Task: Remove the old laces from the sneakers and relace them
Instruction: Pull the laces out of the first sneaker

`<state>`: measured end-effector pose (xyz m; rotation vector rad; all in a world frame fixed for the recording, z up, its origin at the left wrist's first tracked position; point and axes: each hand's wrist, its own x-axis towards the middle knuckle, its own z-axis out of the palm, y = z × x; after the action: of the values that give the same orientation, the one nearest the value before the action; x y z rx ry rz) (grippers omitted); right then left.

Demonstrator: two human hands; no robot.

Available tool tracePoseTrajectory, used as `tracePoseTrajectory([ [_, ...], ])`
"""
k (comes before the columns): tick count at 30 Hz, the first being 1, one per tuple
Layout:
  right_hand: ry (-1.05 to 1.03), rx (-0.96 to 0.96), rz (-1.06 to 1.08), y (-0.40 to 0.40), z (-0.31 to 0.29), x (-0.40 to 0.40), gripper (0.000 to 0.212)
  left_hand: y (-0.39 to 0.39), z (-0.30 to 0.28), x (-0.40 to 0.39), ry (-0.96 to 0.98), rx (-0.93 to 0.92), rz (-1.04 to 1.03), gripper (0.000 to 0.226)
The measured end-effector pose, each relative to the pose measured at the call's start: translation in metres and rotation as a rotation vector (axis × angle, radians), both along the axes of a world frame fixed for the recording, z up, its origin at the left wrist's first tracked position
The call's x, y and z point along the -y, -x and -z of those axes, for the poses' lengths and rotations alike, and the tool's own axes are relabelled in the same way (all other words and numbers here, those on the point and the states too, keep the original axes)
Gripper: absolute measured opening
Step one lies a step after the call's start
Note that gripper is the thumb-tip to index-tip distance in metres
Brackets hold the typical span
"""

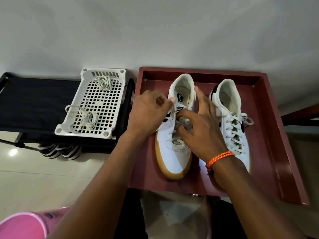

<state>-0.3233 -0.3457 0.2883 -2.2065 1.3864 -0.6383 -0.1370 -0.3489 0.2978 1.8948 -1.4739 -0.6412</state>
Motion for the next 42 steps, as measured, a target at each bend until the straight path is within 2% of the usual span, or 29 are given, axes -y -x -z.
tracePoseTrajectory([
  [3, 0.014, -0.004, 0.015, -0.006, 0.002, 0.000, 0.010, 0.008, 0.000, -0.004, -0.142, -0.060, 0.022, 0.050],
  [7, 0.009, -0.015, 0.003, -0.008, 0.002, 0.002, 0.011, 0.006, -0.002, -0.002, -0.184, -0.073, -0.008, 0.041],
  [9, -0.083, 0.094, 0.024, -0.008, 0.000, 0.007, 0.019, 0.004, -0.004, -0.001, -0.178, -0.095, -0.012, 0.042],
  [12, -0.272, 0.401, 0.092, 0.000, -0.005, 0.018, 0.027, 0.002, -0.004, 0.000, -0.188, -0.078, -0.020, 0.046],
  [13, -0.299, 0.433, 0.110, 0.003, -0.006, 0.020, 0.028, 0.002, -0.004, 0.000, -0.189, -0.070, -0.015, 0.045],
  [14, -0.305, 0.426, 0.127, 0.005, -0.007, 0.020, 0.031, 0.002, -0.004, 0.000, -0.189, -0.071, -0.010, 0.043],
  [16, -0.171, 0.296, 0.182, 0.003, -0.012, 0.013, 0.033, 0.001, -0.005, -0.001, -0.183, -0.093, -0.003, 0.042],
  [19, 0.097, 0.151, 0.221, -0.006, -0.020, 0.002, 0.017, -0.002, -0.006, -0.001, -0.176, -0.136, -0.001, 0.037],
  [25, 0.148, -0.170, 0.000, -0.016, -0.006, -0.011, 0.015, -0.006, -0.010, -0.002, -0.203, -0.258, -0.026, 0.028],
  [28, 0.116, -0.143, -0.009, -0.016, 0.000, -0.009, 0.016, -0.007, -0.011, -0.001, -0.248, -0.323, -0.032, 0.028],
  [30, 0.105, -0.032, 0.027, -0.016, -0.004, -0.005, 0.018, -0.008, -0.009, -0.001, -0.223, -0.282, -0.033, 0.033],
  [32, 0.127, 0.124, 0.157, -0.015, -0.012, -0.001, 0.023, -0.008, -0.009, -0.001, -0.208, -0.254, -0.025, 0.036],
  [34, 0.184, 0.176, 0.266, -0.012, -0.018, 0.002, 0.026, -0.008, -0.010, -0.001, -0.221, -0.282, -0.011, 0.032],
  [37, 0.238, 0.053, 0.189, -0.008, -0.021, 0.000, 0.025, -0.008, -0.011, -0.002, -0.231, -0.296, 0.003, 0.030],
  [39, 0.210, -0.048, 0.060, -0.012, -0.018, -0.006, 0.027, -0.009, -0.011, -0.002, -0.227, -0.300, 0.009, 0.030],
  [42, 0.162, -0.191, -0.007, -0.019, -0.005, -0.012, 0.020, -0.010, -0.011, -0.002, -0.219, -0.292, 0.023, 0.031],
])
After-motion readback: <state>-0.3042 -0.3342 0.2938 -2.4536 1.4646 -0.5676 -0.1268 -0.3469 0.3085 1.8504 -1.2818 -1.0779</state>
